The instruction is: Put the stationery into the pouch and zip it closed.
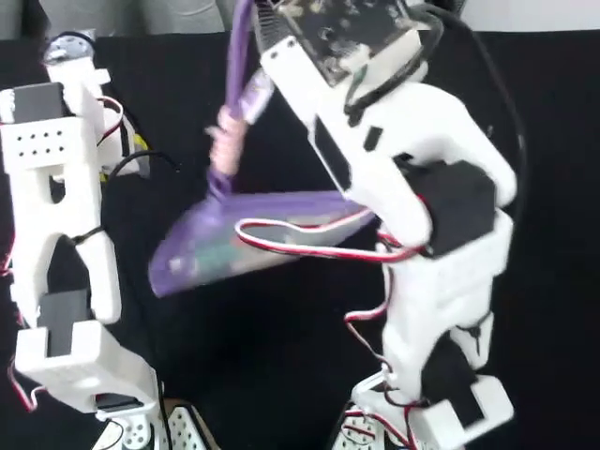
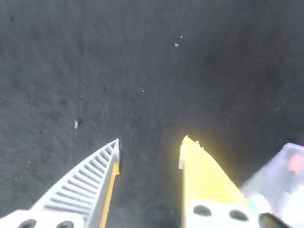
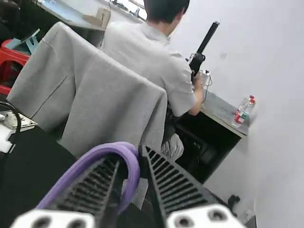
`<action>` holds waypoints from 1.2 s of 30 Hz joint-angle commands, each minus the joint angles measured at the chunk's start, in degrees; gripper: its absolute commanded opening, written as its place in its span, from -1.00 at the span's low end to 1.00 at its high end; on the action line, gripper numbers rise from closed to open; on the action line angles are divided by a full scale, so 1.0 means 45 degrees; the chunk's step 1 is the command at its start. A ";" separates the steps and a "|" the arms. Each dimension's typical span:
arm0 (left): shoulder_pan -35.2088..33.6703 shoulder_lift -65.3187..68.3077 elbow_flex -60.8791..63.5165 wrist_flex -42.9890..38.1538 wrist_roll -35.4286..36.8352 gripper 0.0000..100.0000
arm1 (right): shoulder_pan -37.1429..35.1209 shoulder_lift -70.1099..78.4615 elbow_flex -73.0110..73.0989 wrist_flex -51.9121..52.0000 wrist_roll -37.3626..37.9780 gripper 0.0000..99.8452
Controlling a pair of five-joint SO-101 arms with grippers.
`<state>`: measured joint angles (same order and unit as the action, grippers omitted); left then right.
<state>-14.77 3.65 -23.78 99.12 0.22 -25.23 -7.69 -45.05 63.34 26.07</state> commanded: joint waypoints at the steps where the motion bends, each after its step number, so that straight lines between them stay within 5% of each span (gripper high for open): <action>1: -0.0107 -0.1016 -0.0635 0.0098 0.0000 -0.58 | 0.0215 0.0869 -0.0088 -0.0918 -0.0098 -0.97; 12: 0.0029 -0.1172 -0.0303 0.0000 0.0039 -0.58 | 0.2149 0.1905 -0.0147 -0.1133 -0.1016 -0.98; 25: 0.3468 -0.1289 0.1319 0.0078 0.2716 -0.58 | 0.2305 0.1455 -0.0010 -0.0078 -0.1250 -0.98; 36: 0.2159 -0.4513 0.0850 0.0020 0.2755 -0.58 | 0.2559 0.1788 0.0283 -0.0547 -0.1250 -0.98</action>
<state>-3.52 -9.10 -18.07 99.30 12.09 -14.68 1.98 -43.38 62.90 20.79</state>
